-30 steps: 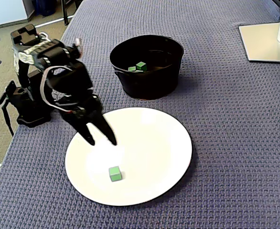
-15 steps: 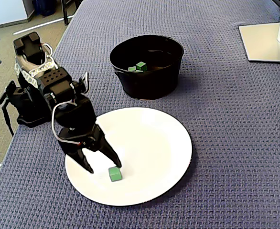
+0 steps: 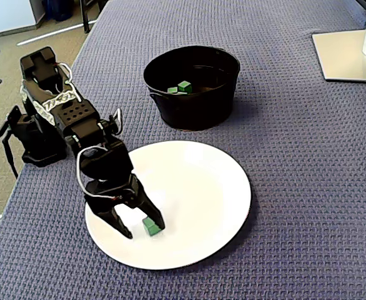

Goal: Pick up the items on the white plate and put them in the black container.

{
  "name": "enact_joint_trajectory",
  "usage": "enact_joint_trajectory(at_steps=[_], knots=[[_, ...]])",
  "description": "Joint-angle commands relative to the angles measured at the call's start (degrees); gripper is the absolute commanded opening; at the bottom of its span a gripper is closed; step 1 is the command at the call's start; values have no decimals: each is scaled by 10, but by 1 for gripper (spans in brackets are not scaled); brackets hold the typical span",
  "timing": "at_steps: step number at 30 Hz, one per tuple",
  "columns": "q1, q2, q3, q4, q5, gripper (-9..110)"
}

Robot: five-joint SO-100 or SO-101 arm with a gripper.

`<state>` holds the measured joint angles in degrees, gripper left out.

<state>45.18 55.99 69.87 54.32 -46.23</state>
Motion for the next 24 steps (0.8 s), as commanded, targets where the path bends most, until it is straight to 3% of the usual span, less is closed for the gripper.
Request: enact_joint_trajectory(at_steps=[1, 6, 12, 21, 24], knots=[[-24, 14, -35, 6, 9, 21], [-42, 14, -43, 29, 16, 20], [-43, 29, -18, 34, 22, 0], [-25, 58, -47, 63, 12, 0], [-24, 66, -68, 85, -4, 10]])
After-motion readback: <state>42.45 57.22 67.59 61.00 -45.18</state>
